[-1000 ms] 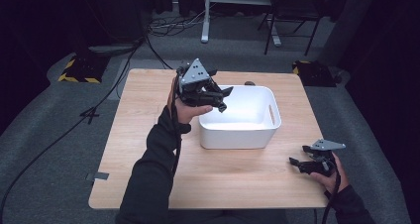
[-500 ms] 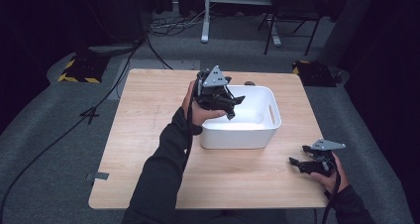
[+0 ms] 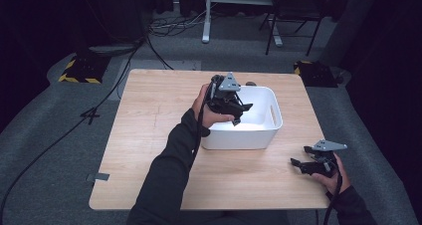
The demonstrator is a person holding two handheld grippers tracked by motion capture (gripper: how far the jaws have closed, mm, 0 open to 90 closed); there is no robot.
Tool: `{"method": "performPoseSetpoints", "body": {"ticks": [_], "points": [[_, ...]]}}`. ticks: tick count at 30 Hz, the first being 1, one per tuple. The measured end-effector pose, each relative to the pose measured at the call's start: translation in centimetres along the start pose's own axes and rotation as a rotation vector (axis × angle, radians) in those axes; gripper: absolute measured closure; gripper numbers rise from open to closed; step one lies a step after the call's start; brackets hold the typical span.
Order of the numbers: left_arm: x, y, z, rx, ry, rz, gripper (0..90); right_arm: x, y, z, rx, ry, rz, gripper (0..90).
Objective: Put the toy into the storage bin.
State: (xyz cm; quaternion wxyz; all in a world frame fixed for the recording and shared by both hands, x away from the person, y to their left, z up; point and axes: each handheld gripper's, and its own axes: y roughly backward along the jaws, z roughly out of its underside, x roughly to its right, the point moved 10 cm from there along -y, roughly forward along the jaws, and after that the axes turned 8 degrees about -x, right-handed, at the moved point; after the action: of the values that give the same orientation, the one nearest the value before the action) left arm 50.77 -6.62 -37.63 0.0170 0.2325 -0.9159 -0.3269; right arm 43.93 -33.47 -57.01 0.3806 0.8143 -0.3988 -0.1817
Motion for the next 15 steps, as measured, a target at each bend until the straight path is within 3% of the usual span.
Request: {"method": "performPoseSetpoints", "body": {"ticks": [7, 11, 13, 15], "points": [[-0.7, -0.7, 0.9, -0.067, 0.015, -0.006, 24.6, 0.0, 0.0, 0.0, 0.001, 0.004, 0.0, 16.2], [-1.3, -0.7, 1.6, -0.113, 0.002, -0.018, 24.6, 0.0, 0.0, 0.0, 0.001, 0.004, 0.0, 16.2], [-1.4, -0.7, 2.0, -0.138, 0.0, -0.004, 24.5, 0.0, 0.0, 0.0, 0.0, 0.003, 0.0, 16.2], [-1.7, -0.7, 2.3, -0.153, -0.001, -0.021, 24.6, 0.0, 0.0, 0.0, 0.0, 0.003, 0.0, 16.2]]}}
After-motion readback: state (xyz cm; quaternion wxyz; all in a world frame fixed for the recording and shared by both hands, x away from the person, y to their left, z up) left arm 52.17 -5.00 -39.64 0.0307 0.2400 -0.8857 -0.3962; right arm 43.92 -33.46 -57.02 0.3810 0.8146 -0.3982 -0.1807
